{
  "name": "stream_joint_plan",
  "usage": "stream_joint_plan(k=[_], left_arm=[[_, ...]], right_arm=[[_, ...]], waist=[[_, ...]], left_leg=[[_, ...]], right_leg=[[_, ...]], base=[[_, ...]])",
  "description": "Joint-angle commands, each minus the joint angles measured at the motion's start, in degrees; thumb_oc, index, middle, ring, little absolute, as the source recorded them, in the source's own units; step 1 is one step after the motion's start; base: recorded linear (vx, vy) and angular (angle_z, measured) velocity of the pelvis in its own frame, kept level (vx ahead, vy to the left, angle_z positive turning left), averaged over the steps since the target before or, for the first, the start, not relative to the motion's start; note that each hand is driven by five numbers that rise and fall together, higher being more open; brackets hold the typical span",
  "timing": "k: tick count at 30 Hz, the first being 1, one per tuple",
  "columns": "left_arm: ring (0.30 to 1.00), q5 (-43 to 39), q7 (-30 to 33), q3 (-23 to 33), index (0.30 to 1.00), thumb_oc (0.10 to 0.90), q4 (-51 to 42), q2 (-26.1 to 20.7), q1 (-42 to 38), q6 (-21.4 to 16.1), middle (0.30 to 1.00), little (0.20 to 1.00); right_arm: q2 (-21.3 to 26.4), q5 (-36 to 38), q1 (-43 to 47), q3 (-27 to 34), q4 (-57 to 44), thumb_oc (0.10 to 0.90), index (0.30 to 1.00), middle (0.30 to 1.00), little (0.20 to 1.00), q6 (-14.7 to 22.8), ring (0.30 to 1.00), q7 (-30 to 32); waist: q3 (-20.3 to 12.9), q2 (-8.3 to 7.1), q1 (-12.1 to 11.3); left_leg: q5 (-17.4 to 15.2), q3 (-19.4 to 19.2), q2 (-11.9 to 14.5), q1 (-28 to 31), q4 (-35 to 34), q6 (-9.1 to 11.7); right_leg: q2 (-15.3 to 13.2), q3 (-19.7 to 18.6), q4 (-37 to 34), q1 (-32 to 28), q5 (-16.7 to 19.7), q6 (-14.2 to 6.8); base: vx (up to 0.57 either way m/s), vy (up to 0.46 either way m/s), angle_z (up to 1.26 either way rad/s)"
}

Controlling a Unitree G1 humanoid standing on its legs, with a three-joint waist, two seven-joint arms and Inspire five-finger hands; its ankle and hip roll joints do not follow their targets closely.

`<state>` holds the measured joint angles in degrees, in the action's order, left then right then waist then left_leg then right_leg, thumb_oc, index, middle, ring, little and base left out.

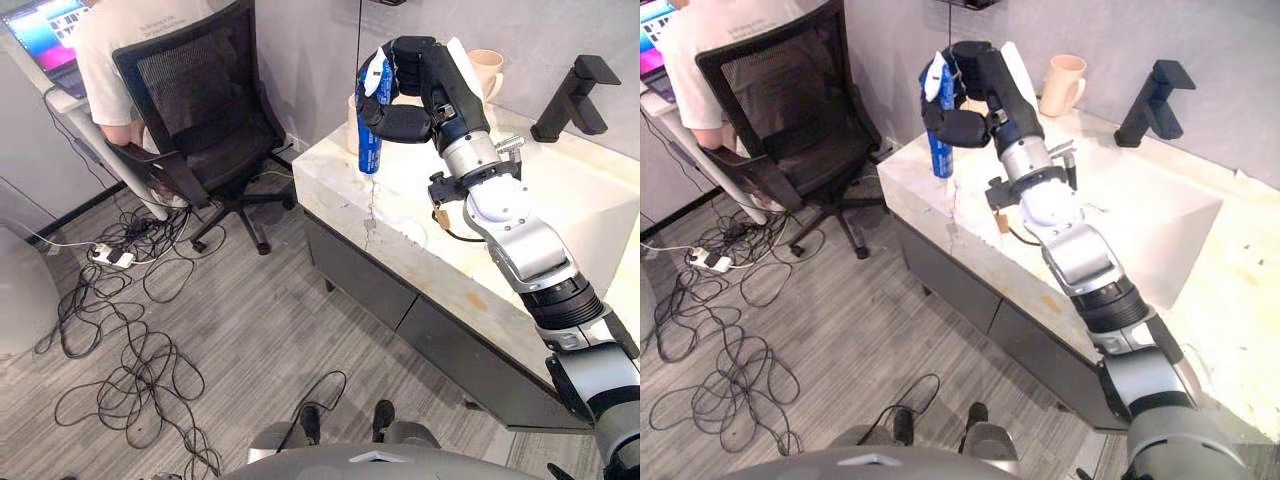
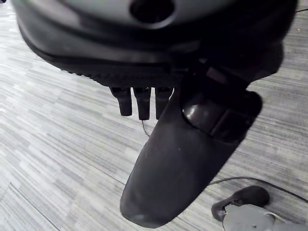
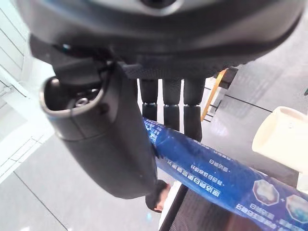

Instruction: Organize the bathroom.

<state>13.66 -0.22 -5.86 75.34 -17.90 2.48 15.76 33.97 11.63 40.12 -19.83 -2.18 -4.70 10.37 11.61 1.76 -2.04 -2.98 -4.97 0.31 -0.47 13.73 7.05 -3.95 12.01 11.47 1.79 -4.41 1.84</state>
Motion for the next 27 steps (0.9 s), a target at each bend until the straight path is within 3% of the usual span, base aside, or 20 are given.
stream_joint_plan(k=[1,2,3,6,10,12,19,22,24,25,26,27], left_arm=[[0.900,0.57,0.36,-1.46,0.900,0.800,1.57,-5.10,1.86,4.16,0.900,0.900],[0.900,2.48,-0.11,-1.29,0.900,0.800,1.76,-5.05,1.41,4.38,0.900,0.900],[0.900,2.90,-0.35,-1.81,0.900,0.800,1.56,-5.05,1.07,4.73,0.900,0.900],[0.900,0.90,-1.17,-4.24,0.900,0.800,0.92,-4.90,-0.76,5.08,0.900,0.900],[0.900,-1.04,-1.13,-5.49,0.900,0.800,1.28,-5.25,-1.14,4.90,0.900,0.900],[0.900,-1.84,-2.16,-5.22,0.900,0.800,1.56,-6.39,-1.26,4.55,0.900,0.900],[0.900,4.41,-4.48,-7.99,0.900,0.800,0.28,-6.05,-3.32,2.29,0.900,0.900],[0.900,1.55,-4.02,-8.72,0.900,0.800,-0.34,-6.15,-2.73,2.80,0.900,0.900],[0.900,-1.11,-2.22,-7.54,0.900,0.800,-0.36,-6.72,-1.72,3.73,0.900,0.900],[0.900,-2.03,-1.64,-6.99,0.900,0.800,-0.22,-7.13,-1.59,3.94,0.900,0.900],[0.900,-2.03,-1.64,-6.99,0.900,0.800,-0.22,-7.13,-1.59,3.94,0.900,0.900],[0.900,-1.68,-1.49,-6.25,0.900,0.800,-1.02,-8.65,-1.38,5.30,0.900,0.900]], right_arm=[[-1.20,-0.19,11.62,4.85,-4.14,0.400,0.300,0.300,0.300,7.27,0.300,3.84],[-1.47,-0.95,11.53,5.04,-4.37,0.400,0.300,0.300,0.300,6.53,0.300,4.36],[-1.25,-1.20,11.69,4.74,-3.96,0.400,0.300,0.300,0.300,6.68,0.300,4.96],[1.11,-1.54,13.00,4.93,-1.28,0.400,0.300,0.300,0.300,9.00,0.300,6.03],[2.62,-0.54,13.78,5.46,-0.73,0.400,0.300,0.300,0.300,9.62,0.300,5.77],[3.69,-0.07,14.03,5.73,-1.15,0.400,0.300,0.300,0.300,9.17,0.300,5.31],[6.99,-3.81,12.78,7.92,-0.63,0.400,0.300,0.300,0.300,6.28,0.300,6.86],[7.35,-3.64,12.23,7.83,1.59,0.400,0.300,0.300,0.300,9.71,0.300,6.54],[7.89,-1.31,11.33,7.37,1.25,0.400,0.300,0.300,0.300,11.43,0.300,6.82],[7.48,-1.44,11.41,7.25,0.91,0.400,0.300,0.300,0.300,11.44,0.300,6.98],[7.48,-1.44,11.41,7.25,0.91,0.400,0.300,0.300,0.300,11.44,0.300,6.98],[6.53,-1.20,12.70,6.92,0.73,0.400,0.300,0.300,0.300,10.81,0.300,7.40]], waist=[[-2.45,-2.70,-2.03],[-2.51,-3.01,-1.52],[-2.62,-3.05,-1.31],[-2.74,-1.77,-0.16],[-2.44,-0.36,0.84],[-2.43,0.63,2.09],[-1.87,2.03,5.02],[-0.96,1.63,3.29],[0.78,1.91,1.83],[1.40,1.54,2.06],[1.40,1.54,2.06],[2.13,0.58,2.58]], left_leg=[[2.43,2.79,5.64,-1.59,11.22,-1.44],[2.57,1.91,8.37,-0.39,8.91,-1.39],[3.53,3.05,8.69,0.57,7.22,-1.35],[0.16,0.67,8.62,3.64,-1.54,-0.97],[-0.39,-0.55,8.18,5.25,-5.74,-0.63],[-1.08,-3.60,7.72,6.86,-8.79,-0.91],[-3.63,-13.87,6.19,6.04,-5.45,-2.98],[-4.51,-8.87,3.04,4.23,-4.77,-4.34],[-5.62,-8.54,2.14,3.15,-2.82,-7.12],[-5.86,-7.07,1.51,3.48,-2.83,-7.40],[-5.86,-7.07,1.51,3.48,-2.83,-7.40],[-6.06,-4.95,0.99,4.21,-3.47,-6.54]], right_leg=[[-2.46,-4.00,-1.89,-0.15,0.97,-4.79],[-2.42,-3.93,-1.26,0.28,0.56,-4.75],[-2.50,-4.41,-0.54,0.73,0.38,-4.57],[-5.15,-2.68,1.99,4.91,0.88,-6.31],[-6.66,-2.43,2.51,7.27,2.10,-7.63],[-7.70,-1.85,2.36,8.44,3.07,-8.63],[-9.12,1.05,1.13,7.33,3.32,-8.87],[-10.36,-0.53,3.58,8.33,3.43,-10.30],[-13.36,-2.02,16.95,11.69,3.42,-10.80],[-13.45,-4.16,18.14,14.38,7.61,-11.40],[-13.45,-4.16,18.14,14.38,7.61,-11.40],[-10.50,-7.54,13.04,14.51,10.05,-12.25]], base=[[0.04,0.007,0.02],[0.03,0.083,-0.15],[0.01,0.157,-0.12],[-0.12,0.212,0.19],[-0.06,0.144,0.29],[-0.01,0.147,0.11],[-0.02,0.078,0.31],[0.06,0.091,0.66],[0.12,0.080,-0.33],[0.07,0.018,-0.38],[0.21,-0.189,-0.55],[0.24,-0.238,-0.46]])
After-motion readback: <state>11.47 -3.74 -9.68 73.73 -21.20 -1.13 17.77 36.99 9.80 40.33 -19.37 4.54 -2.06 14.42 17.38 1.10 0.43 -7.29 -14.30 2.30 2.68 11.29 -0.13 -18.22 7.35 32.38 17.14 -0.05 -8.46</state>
